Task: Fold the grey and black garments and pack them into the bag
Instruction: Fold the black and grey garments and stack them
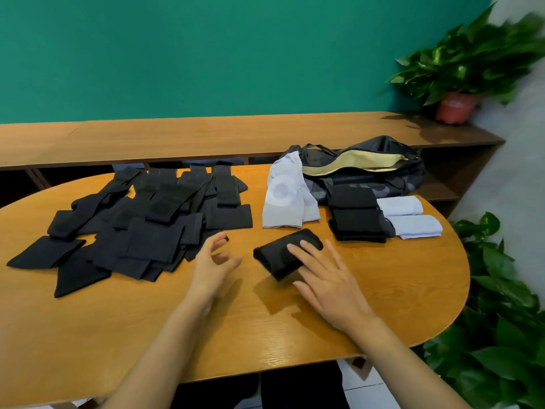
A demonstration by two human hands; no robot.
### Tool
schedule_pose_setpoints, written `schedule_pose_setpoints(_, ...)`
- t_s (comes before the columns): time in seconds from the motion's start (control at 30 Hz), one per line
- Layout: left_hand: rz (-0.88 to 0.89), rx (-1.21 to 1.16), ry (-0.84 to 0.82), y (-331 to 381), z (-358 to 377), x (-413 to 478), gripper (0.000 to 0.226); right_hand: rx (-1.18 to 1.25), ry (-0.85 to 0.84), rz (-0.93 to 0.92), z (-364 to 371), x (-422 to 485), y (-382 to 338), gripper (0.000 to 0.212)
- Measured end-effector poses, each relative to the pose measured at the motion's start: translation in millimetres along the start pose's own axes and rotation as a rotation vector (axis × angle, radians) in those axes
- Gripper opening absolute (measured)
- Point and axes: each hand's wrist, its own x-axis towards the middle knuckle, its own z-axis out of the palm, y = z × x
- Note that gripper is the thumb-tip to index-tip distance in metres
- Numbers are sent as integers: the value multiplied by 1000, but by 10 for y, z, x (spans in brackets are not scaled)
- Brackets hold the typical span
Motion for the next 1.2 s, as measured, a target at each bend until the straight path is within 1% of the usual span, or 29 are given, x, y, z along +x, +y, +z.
schedule_pose_setpoints(0.03, 50, 85, 71, -81, 9, 34, 55, -56, 2, 123, 1, -26, 136, 49)
schedule_pose_setpoints(0.1, 107, 167, 124, -235, 6, 58, 51, -163, -37, 346, -3, -67, 427, 55)
schedule_pose_setpoints(0.13, 131, 193, 132, -299, 3, 58, 49, -201, -70, 428, -5, -82, 568, 58)
schedule_pose_setpoints(0.2, 196, 255, 140, -394, 3, 47, 45, -247, -130, 519, 5, -96, 803, 61)
schedule_pose_setpoints(0.27, 264, 309, 137, -431, 20, 32, 44, -274, -157, 531, 25, -73, 956, 64)
schedule_pose_setpoints(0.37, 321, 381, 124, -433, 32, 23, 44, -287, -171, 512, 53, -11, 1080, 64)
schedule_pose_setpoints(0.5, 321, 381, 129, -429, 18, 12, 44, -214, -226, 514, 84, -50, 1178, 64)
schedule_pose_setpoints(0.57, 318, 374, 128, -429, 22, 10, 43, -124, -248, 556, 60, -49, 1197, 55)
schedule_pose_setpoints(0.63, 319, 381, 125, -429, 28, 12, 43, -37, -228, 612, 10, -4, 1190, 41)
schedule_pose_setpoints(0.67, 322, 387, 124, -428, 30, 11, 43, -9, -218, 631, -12, 27, 1176, 41)
schedule_pose_setpoints(0.73, 321, 391, 124, -426, 37, 4, 42, 22, -217, 643, -22, 89, 1151, 56)
schedule_pose_setpoints(0.8, 313, 392, 125, -417, 37, -8, 42, -9, -257, 619, 13, 136, 1130, 69)
schedule_pose_setpoints(0.9, 307, 388, 133, -411, 27, -22, 41, -81, -375, 578, 119, 141, 1096, 77)
schedule_pose_setpoints(0.97, 304, 386, 134, -409, 22, -30, 41, -74, -405, 583, 200, 120, 1064, 85)
schedule_pose_setpoints(1.2, 313, 369, 128, -414, 20, -35, 33, -21, -422, 622, 195, 182, 1041, 77)
